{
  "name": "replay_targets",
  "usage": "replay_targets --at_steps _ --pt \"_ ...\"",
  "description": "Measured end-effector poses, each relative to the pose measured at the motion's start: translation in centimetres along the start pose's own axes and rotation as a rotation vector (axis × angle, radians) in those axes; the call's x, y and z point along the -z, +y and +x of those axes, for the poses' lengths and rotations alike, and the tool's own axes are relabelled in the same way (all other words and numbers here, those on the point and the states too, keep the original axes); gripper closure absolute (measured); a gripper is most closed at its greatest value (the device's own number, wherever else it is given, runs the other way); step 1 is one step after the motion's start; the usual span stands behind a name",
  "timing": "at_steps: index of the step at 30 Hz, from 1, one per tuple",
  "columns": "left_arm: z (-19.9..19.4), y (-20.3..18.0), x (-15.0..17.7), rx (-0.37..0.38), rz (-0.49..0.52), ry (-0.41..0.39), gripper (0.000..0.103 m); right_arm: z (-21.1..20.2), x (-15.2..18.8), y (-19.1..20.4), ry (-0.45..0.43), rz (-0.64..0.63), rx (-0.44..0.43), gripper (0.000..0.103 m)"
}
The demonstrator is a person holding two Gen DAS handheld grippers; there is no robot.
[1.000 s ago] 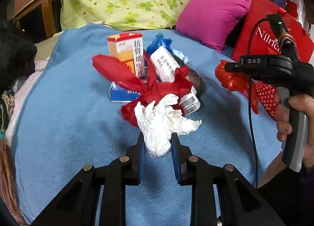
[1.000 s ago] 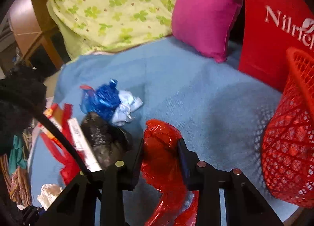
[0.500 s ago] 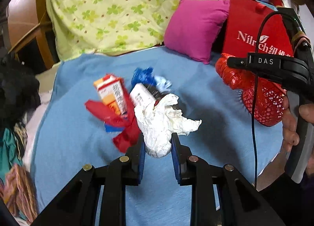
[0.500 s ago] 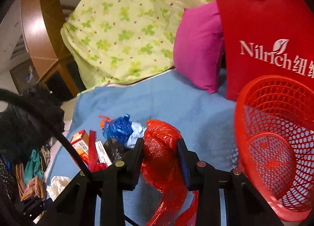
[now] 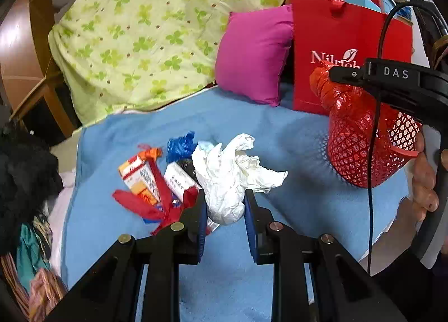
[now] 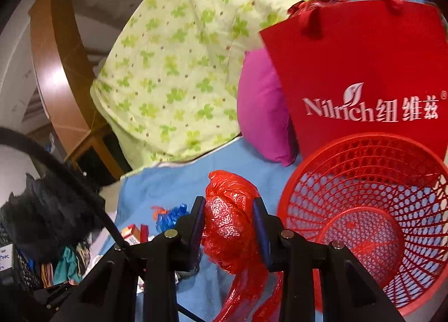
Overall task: Collect trash
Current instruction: 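Carry the tissue with the left tool while the right tool carries the red bag to the red basket, then open both tools over the red mesh basket to drop the tissue and red bag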
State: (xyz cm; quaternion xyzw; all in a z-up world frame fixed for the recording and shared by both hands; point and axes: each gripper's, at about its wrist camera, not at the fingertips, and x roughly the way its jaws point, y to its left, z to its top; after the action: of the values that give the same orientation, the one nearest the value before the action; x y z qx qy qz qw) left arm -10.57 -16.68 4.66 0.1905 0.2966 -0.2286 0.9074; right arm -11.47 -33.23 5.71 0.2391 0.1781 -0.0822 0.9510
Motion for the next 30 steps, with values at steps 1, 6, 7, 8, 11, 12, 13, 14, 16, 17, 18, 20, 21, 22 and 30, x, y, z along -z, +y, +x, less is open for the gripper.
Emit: replay_targets --at_steps 1,6,7,8,11,12,13,14,16,17,18,20,21,22,30 --pt "-0.1 -0.3 -0.2 0.001 0.007 -0.005 0.077 -0.3 -0.2 -0.4 -0.012 0.01 0.001 0.067" --pt "-0.6 -2.0 -1.8 0.006 0.042 -0.029 0.077 -1.7 -0.9 -2.3 -0.059 0.06 0.006 0.067" --pt "-0.7 -2.3 -2.0 0.009 0.046 -0.033 0.077 -2.1 -1.1 -2.8 -0.073 0.068 0.01 0.067" --pt "-0.8 -2.6 -2.3 0.01 0.052 -0.037 0.077 -2.3 -1.3 -3.2 -0.083 0.073 0.017 0.067" --pt "-1.0 -3.8 -3.5 0.018 0.074 -0.058 0.077 -3.3 -1.7 -4.8 -0.12 0.117 0.023 0.067" --pt "-1.0 -4.1 -3.8 0.025 0.08 -0.063 0.077 -3.6 -1.9 -5.6 -0.135 0.138 0.028 0.067" --pt "-0.9 -4.5 -4.2 0.031 0.085 -0.068 0.077 -3.8 -2.0 -6.0 -0.141 0.15 0.032 0.067" --pt "-0.9 -4.9 -4.5 0.036 0.09 -0.072 0.077 -4.1 -2.2 -6.8 -0.149 0.171 0.034 0.067" --pt "-0.5 -5.8 -5.6 0.07 0.092 -0.087 0.077 -4.9 -2.6 -8.7 -0.165 0.234 0.035 0.067" --pt "-0.3 -6.2 -6.4 0.107 0.083 -0.093 0.077 -5.3 -2.7 -9.4 -0.171 0.257 0.042 0.067" --pt "0.0 -6.4 -6.8 0.129 0.076 -0.095 0.077 -5.8 -2.8 -10.3 -0.181 0.284 0.052 0.067" --pt "0.7 -7.4 -8.7 0.209 0.053 -0.106 0.077 -6.4 -2.9 -12.3 -0.189 0.347 0.063 0.067" --pt "0.9 -7.9 -9.3 0.239 0.05 -0.115 0.077 -6.5 -3.0 -13.3 -0.188 0.38 0.065 0.067" --pt "1.2 -8.5 -10.0 0.276 0.048 -0.129 0.077 -6.6 -3.0 -14.2 -0.185 0.413 0.071 0.067" --pt "5.8 -13.5 -12.3 0.502 0.045 -0.053 0.062 -7.1 -2.6 -17.7 -0.161 0.524 0.087 0.048"
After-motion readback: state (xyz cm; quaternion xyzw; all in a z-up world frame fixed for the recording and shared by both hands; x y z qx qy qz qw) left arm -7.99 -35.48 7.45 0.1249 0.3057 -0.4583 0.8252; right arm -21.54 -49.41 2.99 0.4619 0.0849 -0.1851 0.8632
